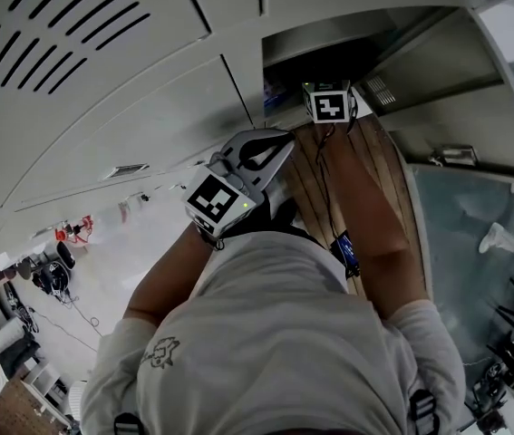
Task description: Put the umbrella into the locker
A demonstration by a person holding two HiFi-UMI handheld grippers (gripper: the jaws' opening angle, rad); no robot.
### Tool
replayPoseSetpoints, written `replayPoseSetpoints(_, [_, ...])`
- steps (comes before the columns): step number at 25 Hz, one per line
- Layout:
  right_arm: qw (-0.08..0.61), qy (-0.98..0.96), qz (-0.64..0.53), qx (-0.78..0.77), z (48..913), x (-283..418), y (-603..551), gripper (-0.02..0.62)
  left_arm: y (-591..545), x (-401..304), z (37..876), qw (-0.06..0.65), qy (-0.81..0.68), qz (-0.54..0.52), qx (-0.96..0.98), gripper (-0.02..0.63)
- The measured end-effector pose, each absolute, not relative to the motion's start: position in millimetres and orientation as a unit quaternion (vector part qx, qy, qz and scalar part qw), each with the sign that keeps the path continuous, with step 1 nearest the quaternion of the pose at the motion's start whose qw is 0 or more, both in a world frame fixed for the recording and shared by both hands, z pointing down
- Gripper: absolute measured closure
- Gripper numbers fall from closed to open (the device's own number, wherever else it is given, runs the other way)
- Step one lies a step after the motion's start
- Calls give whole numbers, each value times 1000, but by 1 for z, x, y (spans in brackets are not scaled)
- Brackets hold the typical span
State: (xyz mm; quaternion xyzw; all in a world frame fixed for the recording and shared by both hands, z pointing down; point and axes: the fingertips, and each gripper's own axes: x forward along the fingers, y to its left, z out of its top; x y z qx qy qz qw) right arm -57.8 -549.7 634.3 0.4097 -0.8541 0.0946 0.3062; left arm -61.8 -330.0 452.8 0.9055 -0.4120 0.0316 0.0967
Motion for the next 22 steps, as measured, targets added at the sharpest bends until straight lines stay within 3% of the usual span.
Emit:
replayPoseSetpoints(5, [337, -841, 118, 406, 645, -53, -545, 359, -324, -65, 460, 92, -416, 31, 904, 595])
replayPoseSetpoints(22, [323, -843, 158, 401, 639, -31, -526, 347, -311, -57, 453, 82, -416, 27, 905, 595])
